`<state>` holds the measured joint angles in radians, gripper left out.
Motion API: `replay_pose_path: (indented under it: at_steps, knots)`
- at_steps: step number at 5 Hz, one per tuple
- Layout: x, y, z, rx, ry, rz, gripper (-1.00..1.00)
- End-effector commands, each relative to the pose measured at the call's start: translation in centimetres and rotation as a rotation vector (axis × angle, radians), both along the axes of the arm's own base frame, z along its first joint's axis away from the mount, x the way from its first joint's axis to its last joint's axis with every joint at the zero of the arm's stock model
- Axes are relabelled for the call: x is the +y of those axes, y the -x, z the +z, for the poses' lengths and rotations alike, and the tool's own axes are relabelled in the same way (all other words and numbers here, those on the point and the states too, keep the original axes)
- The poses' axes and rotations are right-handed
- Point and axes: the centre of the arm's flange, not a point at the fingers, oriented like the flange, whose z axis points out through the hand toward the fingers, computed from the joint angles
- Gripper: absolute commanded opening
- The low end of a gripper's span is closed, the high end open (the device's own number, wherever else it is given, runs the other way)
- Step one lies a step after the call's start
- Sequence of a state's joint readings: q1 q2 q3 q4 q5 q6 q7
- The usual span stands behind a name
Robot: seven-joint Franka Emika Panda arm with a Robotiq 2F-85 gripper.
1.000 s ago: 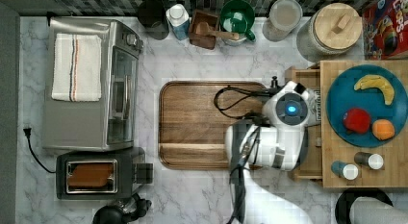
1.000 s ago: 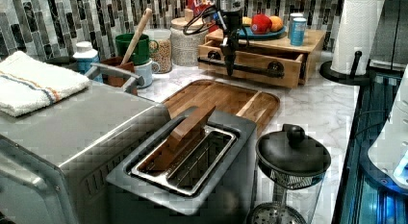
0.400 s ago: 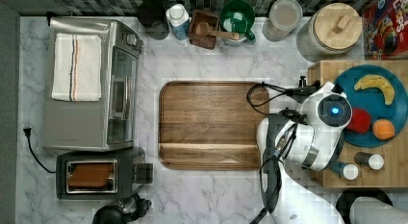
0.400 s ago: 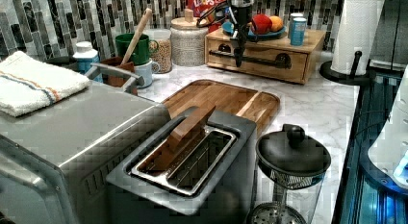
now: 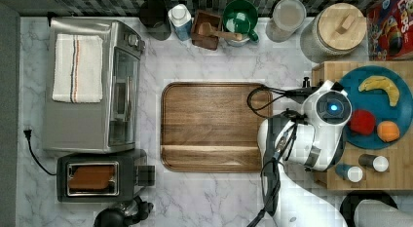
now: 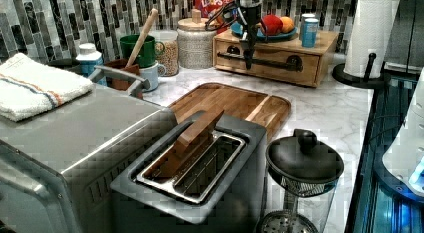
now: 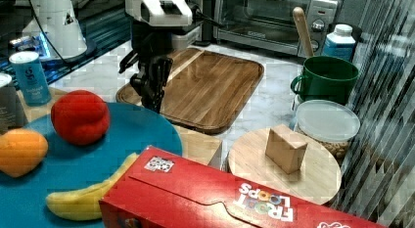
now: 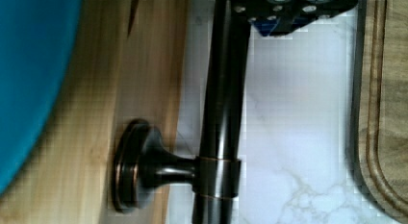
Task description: Close the drawer.
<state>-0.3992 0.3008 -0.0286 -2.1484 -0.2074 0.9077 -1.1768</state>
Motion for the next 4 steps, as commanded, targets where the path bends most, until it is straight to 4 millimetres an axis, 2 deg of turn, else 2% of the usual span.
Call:
replay_pose_path:
  at_steps: [1, 4]
  knots:
    - [-8.56, 1.70, 7.03, -0.095, 0.121, -0.167, -1.00]
    - [-8.56, 1.70, 7.03, -0.095, 0.121, -0.167, -1.00]
